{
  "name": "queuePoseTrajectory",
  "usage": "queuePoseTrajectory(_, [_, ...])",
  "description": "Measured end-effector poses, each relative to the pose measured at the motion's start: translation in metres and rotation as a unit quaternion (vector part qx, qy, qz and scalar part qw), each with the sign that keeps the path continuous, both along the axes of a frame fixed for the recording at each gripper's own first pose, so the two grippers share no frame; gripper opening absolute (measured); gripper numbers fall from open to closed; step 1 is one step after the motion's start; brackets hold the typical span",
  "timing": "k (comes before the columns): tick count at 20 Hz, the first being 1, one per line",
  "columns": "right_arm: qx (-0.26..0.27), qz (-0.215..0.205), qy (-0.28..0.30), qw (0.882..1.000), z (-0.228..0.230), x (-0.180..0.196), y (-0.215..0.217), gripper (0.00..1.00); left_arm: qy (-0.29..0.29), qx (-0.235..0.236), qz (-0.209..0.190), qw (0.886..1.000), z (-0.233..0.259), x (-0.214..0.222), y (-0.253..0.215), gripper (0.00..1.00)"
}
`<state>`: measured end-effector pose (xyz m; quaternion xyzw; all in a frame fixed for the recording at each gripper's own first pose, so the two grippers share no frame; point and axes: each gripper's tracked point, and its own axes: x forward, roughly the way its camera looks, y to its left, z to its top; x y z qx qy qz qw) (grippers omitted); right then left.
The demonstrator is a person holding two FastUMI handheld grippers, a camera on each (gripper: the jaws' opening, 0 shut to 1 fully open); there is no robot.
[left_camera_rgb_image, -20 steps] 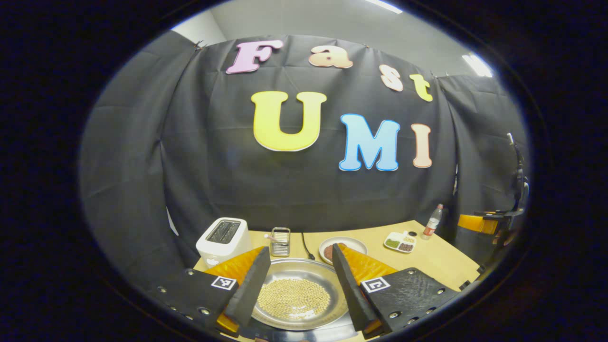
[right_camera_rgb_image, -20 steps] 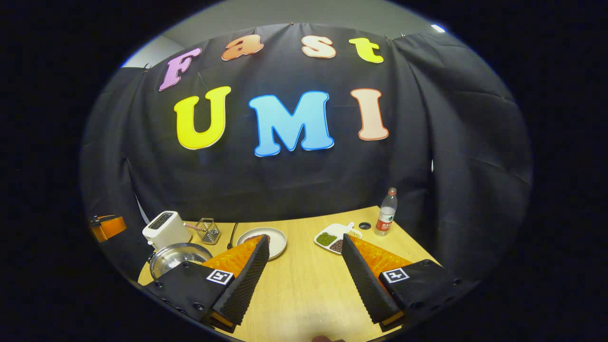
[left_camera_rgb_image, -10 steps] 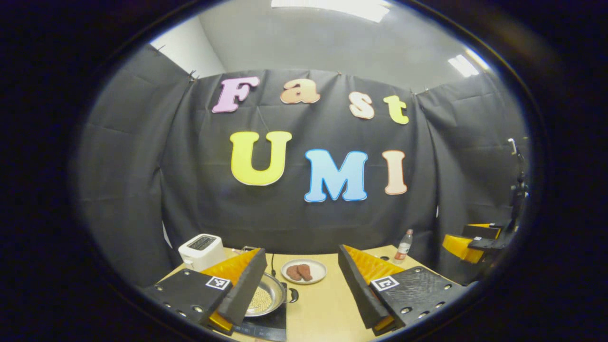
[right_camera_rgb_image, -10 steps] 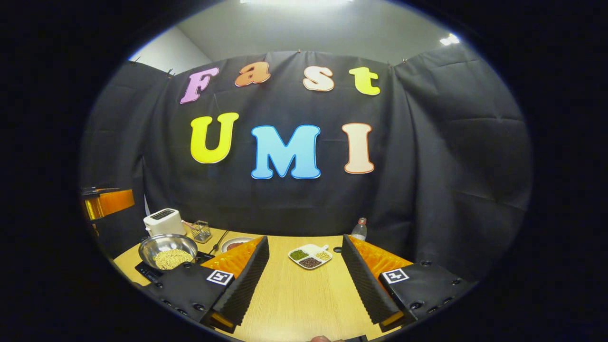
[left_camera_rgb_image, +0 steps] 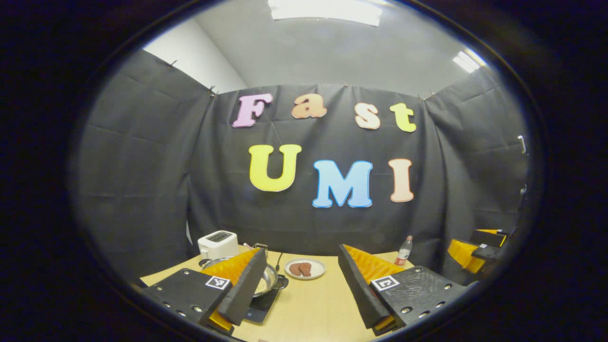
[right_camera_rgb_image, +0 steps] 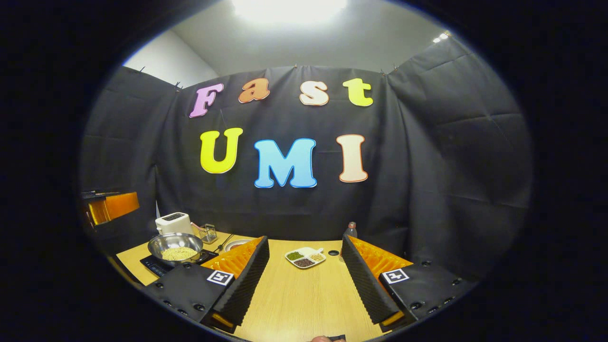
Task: First push the handle of the pot to place it horizontally, then grasp the pot with both hands and set it on the induction cooktop.
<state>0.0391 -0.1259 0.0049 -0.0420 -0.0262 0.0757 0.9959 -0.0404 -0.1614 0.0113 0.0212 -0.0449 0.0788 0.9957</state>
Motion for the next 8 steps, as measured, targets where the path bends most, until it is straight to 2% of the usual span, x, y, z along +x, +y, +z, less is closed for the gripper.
queuePoseTrajectory(1, [-0.004, 0.001, 0.002, 1.000, -0.002, -0.006, -0.001, 0.97, -0.005, -0.001, 0.007, 1.000, 0.002, -0.008, 0.003, 0.87])
queuePoseTrajectory(2, [-0.007, 0.001, 0.001, 1.000, -0.004, -0.014, -0.001, 0.97, -0.007, -0.002, 0.011, 1.000, 0.002, -0.012, 0.008, 0.92])
queuePoseTrajectory(3, [-0.009, -0.001, 0.000, 1.000, -0.009, -0.019, 0.000, 0.97, -0.007, -0.004, 0.013, 1.000, 0.001, -0.018, 0.011, 0.87])
queuePoseTrajectory(4, [-0.010, -0.001, 0.000, 1.000, -0.011, -0.023, 0.002, 0.97, -0.006, -0.008, 0.014, 1.000, -0.002, -0.021, 0.015, 0.92])
queuePoseTrajectory(5, [-0.011, -0.001, 0.000, 1.000, -0.013, -0.025, 0.007, 0.97, -0.003, -0.013, 0.015, 1.000, -0.004, -0.025, 0.019, 0.87])
queuePoseTrajectory(6, [-0.013, -0.002, 0.002, 1.000, -0.014, -0.026, 0.012, 0.92, 0.000, -0.017, 0.017, 1.000, -0.007, -0.027, 0.028, 0.87])
queuePoseTrajectory(7, [-0.014, -0.005, 0.004, 1.000, -0.015, -0.027, 0.017, 0.92, 0.001, -0.020, 0.018, 1.000, -0.008, -0.028, 0.035, 0.96])
queuePoseTrajectory(8, [-0.012, -0.008, 0.005, 1.000, -0.015, -0.028, 0.023, 0.92, 0.002, -0.020, 0.019, 1.000, -0.007, -0.029, 0.042, 0.92])
